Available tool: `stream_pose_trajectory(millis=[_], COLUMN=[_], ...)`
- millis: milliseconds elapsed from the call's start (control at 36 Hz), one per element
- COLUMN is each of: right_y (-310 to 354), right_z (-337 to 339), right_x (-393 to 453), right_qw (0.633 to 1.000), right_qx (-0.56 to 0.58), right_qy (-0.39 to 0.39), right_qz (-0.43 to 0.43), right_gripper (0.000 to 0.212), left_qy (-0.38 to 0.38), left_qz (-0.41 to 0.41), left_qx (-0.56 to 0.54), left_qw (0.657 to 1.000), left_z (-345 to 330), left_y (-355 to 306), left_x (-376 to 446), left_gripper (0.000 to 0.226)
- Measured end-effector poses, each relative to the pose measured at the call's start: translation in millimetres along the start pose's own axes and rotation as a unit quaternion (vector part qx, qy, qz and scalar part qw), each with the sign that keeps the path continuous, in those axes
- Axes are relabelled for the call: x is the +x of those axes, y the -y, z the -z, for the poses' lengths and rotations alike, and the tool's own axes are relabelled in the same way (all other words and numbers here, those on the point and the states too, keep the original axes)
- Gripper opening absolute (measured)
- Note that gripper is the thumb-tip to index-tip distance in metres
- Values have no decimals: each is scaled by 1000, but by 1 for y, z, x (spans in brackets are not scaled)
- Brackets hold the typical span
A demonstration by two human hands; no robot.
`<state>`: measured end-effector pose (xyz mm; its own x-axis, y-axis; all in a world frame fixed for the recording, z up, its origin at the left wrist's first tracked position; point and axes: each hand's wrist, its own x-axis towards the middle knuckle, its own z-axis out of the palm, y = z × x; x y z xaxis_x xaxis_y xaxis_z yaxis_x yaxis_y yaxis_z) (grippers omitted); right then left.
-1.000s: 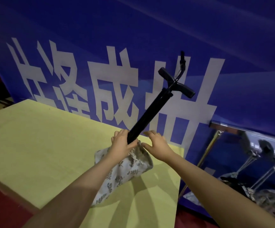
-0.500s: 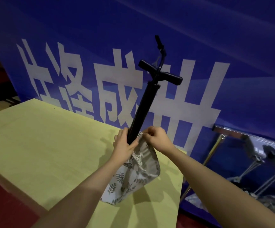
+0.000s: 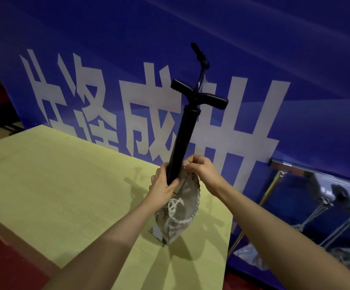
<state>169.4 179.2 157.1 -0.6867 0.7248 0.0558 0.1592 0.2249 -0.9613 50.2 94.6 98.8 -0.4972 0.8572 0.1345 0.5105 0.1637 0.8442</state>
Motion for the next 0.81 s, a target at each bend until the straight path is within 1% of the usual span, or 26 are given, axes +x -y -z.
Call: stream_pose_trajectory(millis=[28, 56, 83, 139, 167, 222, 306, 333, 389, 444, 528, 611, 806], right_y=[0, 0, 0, 3, 3, 3, 1, 0, -1, -2, -6, -12, -23], right_z=[1, 1, 1, -1, -2, -3, -3, -3, 0, 3, 4, 2, -4], right_x=[1, 2, 3, 4, 4, 4, 2, 1, -1, -2, -1, -1, -5], right_qw=[999, 996, 991, 982, 980, 986, 996, 998, 1000, 999, 999, 999, 998], right_qx=[-38, -85, -130, -185, -191, -158, -84, -57, -6, 17, 2, -7, -24], right_qy=[-5, -12, -19, -41, -51, -53, -24, -15, -17, -24, -34, -31, -22], right_qz=[2, 5, 4, 0, -2, 2, -1, -9, -18, -18, -18, -27, -46], right_gripper=[10, 13, 21, 36, 41, 53, 61, 61, 51, 43, 40, 43, 37], left_qy=[8, 17, 29, 47, 51, 53, 67, 75, 87, 97, 103, 91, 73], left_qz=[-5, -9, -12, -14, -13, -8, -4, -4, -6, -8, -10, -11, -19], left_qx=[-13, -29, -44, -62, -65, -71, -67, -64, -66, -65, -46, -34, -6], left_qw=[1000, 999, 999, 997, 996, 996, 996, 995, 994, 993, 994, 995, 997], left_z=[0, 1, 2, 3, 3, 4, 5, 5, 5, 5, 5, 7, 11], left_y=[1, 2, 2, 2, 2, 3, 8, 9, 10, 10, 8, 3, -7], left_x=[0, 0, 0, 0, -1, -3, -5, -6, -7, -7, -5, -1, 9], left_gripper=[45, 44, 44, 43, 41, 39, 42, 43, 46, 47, 49, 47, 44])
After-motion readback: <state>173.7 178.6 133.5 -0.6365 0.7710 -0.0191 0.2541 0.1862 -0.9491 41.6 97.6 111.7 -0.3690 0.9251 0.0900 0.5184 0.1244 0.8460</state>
